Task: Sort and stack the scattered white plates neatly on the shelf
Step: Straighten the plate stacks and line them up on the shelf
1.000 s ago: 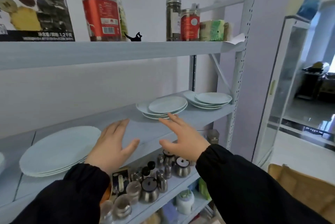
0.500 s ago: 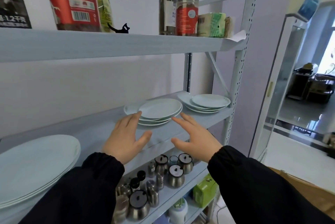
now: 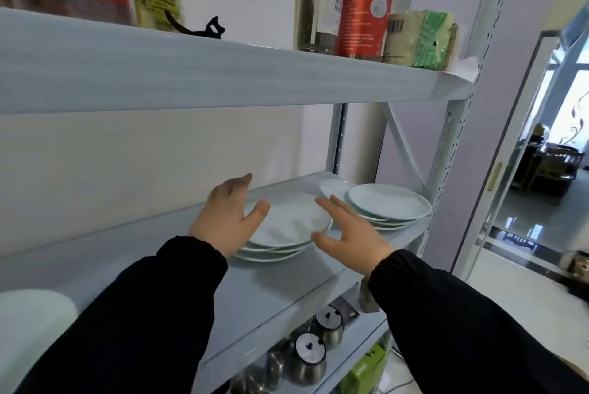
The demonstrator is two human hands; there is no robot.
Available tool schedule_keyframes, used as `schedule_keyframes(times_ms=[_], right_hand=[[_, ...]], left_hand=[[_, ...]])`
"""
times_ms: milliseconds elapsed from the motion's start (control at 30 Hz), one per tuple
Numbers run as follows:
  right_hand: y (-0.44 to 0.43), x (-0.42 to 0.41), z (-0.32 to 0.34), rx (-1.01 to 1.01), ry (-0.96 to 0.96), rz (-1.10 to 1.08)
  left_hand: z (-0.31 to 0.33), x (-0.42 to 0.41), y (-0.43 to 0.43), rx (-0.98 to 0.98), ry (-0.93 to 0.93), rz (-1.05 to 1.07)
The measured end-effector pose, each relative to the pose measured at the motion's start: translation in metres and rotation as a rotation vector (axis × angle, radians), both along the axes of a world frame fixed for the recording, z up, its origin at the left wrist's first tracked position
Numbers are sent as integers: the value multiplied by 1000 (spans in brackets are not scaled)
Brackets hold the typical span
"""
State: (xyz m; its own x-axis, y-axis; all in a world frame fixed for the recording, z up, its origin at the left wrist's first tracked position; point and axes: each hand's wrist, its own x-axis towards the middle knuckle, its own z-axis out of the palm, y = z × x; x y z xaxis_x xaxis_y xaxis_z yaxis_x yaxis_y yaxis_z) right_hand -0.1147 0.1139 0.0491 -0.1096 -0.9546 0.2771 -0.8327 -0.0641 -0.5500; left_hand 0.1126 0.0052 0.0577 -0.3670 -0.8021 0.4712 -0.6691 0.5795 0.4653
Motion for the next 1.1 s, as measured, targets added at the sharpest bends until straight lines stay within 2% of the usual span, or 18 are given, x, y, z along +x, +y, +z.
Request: schedule_keyframes(times_ms=[233, 367, 533, 600, 700, 800, 933, 1100], right_hand=[[-33, -20, -22, -8, -157, -14], [-47, -26, -29, -15, -375, 6], [-68, -34, -29, 26, -553, 42], [-78, -36, -29, 34, -579, 73], [-93, -42, -31, 26, -557, 73], [-116, -43, -39, 70, -473, 96], [-126, -34, -48, 216, -333, 158], [-127, -31, -54, 231, -234, 164]], left_hand=[[-13, 0, -36, 105, -19, 101], [-21, 4, -52, 234, -24, 206], [-29, 12, -70, 506, 94, 325], [-35, 12, -70, 515, 151, 346], [-46, 9, -65, 490, 287, 354], [-52, 0, -57, 547, 361, 311], [-63, -10, -50, 556, 352, 281], [-64, -9, -49, 567, 330, 294]])
